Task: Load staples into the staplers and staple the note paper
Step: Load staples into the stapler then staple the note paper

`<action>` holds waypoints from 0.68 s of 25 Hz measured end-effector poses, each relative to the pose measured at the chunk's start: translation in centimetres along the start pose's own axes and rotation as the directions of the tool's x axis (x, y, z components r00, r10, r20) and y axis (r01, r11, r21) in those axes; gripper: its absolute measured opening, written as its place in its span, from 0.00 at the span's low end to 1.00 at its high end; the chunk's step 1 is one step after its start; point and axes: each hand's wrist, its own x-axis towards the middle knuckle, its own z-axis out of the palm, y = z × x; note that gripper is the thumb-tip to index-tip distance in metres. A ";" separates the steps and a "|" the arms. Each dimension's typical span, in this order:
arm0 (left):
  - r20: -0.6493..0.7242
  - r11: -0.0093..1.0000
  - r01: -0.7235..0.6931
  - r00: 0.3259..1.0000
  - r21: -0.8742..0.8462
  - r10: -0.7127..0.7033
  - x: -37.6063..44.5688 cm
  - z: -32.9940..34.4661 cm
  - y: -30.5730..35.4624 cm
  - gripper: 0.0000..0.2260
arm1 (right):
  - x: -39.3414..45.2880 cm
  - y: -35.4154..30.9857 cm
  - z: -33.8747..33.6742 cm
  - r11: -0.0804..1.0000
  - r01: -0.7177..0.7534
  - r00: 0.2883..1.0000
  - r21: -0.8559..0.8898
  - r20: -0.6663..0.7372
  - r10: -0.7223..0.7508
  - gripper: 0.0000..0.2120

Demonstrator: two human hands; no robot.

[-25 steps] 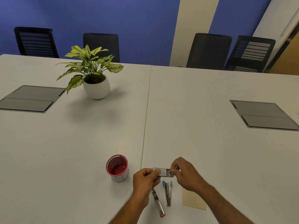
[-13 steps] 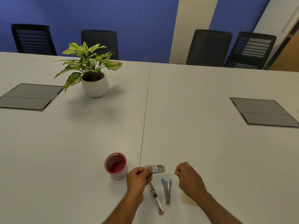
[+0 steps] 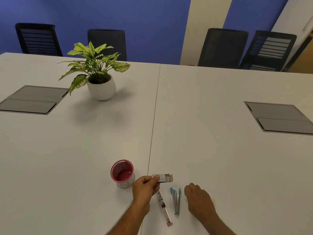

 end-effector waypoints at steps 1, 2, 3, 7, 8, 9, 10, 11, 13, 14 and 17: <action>0.001 1.000 0.001 1.000 -0.002 -0.001 0.0 0.0 0.0 0.06 | -0.1 0.0 0.2 1.000 0.009 1.000 -0.006 -0.007 -0.009 0.20; 0.002 1.000 0.001 1.000 -0.003 -0.001 0.1 0.0 0.1 0.06 | -0.3 0.0 0.4 1.000 0.019 1.000 -0.014 -0.014 -0.019 0.20; 0.003 1.000 0.000 1.000 -0.004 0.000 0.1 0.0 0.1 0.07 | -0.4 0.1 0.7 1.000 0.026 0.999 -0.014 -0.018 -0.026 0.19; -0.002 1.000 0.003 1.000 -0.010 -0.003 0.3 0.2 0.2 0.07 | -0.9 0.4 1.5 0.999 0.038 0.999 -0.004 -0.036 -0.039 0.20; -0.005 1.000 0.003 1.000 -0.009 -0.003 0.3 0.3 0.2 0.07 | -1.0 0.4 1.7 0.999 0.041 0.999 0.000 -0.036 -0.041 0.21; -0.007 1.000 0.003 1.000 -0.007 -0.003 0.3 0.3 0.2 0.07 | -1.0 0.4 1.8 0.999 0.043 0.999 0.002 -0.029 -0.043 0.21; -0.008 1.000 0.004 1.000 -0.005 -0.004 0.3 0.4 0.1 0.07 | -1.1 0.4 1.8 0.999 0.044 0.999 0.002 -0.020 -0.044 0.20; -0.008 1.000 0.004 1.000 -0.003 -0.004 0.3 0.4 0.1 0.07 | -1.1 0.4 1.8 0.999 0.045 0.999 0.004 -0.016 -0.045 0.20; -0.006 1.000 0.006 1.000 -0.005 -0.006 0.4 0.4 0.1 0.07 | -1.3 0.6 1.8 0.998 0.054 0.998 0.013 -0.020 -0.053 0.19; -0.005 1.000 0.007 1.000 -0.007 -0.007 0.4 0.5 0.1 0.07 | -1.4 0.6 1.8 0.998 0.059 0.998 0.015 -0.026 -0.059 0.19; -0.002 1.000 0.009 1.000 -0.003 -0.009 0.4 0.5 0.1 0.07 | -1.9 0.7 1.8 0.997 0.069 0.996 0.027 -0.067 -0.067 0.18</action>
